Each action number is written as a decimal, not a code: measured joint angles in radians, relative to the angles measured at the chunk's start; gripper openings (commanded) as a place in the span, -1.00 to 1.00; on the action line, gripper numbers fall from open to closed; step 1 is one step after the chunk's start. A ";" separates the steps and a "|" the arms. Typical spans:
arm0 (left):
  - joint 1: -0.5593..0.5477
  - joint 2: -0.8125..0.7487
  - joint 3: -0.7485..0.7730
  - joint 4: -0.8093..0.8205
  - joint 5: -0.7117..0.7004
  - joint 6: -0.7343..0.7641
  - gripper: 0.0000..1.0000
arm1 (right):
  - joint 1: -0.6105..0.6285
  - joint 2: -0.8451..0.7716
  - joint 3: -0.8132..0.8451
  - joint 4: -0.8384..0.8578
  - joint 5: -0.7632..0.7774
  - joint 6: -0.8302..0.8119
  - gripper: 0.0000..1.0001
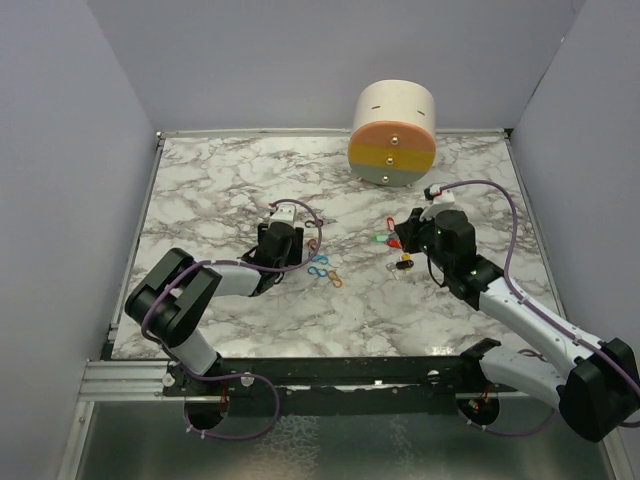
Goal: Put the keys on the keyring
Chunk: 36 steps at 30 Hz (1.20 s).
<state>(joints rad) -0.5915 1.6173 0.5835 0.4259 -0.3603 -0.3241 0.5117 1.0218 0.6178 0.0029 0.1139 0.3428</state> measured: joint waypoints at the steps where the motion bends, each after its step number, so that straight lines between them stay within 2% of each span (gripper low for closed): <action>1: 0.000 0.001 0.000 0.001 0.000 0.001 0.25 | 0.000 0.000 0.000 0.000 0.000 0.000 -0.98; 6: 0.000 0.007 0.004 0.006 0.000 0.004 0.12 | 0.000 -0.002 0.000 0.000 0.000 0.000 -0.99; 19: 0.000 0.022 0.019 0.010 0.000 0.009 -0.08 | 0.000 -0.002 0.000 -0.001 0.000 0.000 -0.98; 23: 0.000 0.022 0.019 0.010 0.000 0.009 -0.34 | 0.000 -0.002 0.000 -0.001 0.000 0.000 -0.99; 29: 0.000 0.023 0.023 0.010 0.000 0.011 -0.83 | 0.000 -0.005 0.000 -0.002 0.000 0.000 -0.99; 33: 0.000 0.023 0.027 0.010 0.001 0.016 -0.97 | 0.000 -0.011 0.000 -0.002 0.000 0.000 -0.99; 36: 0.000 0.023 0.027 0.010 0.000 0.019 -1.00 | 0.000 -0.011 -0.001 -0.002 0.000 0.000 -0.98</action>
<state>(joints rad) -0.5915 1.6402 0.6109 0.4362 -0.3599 -0.3046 0.5117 1.0111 0.6167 0.0013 0.1135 0.3428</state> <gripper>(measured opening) 0.034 0.012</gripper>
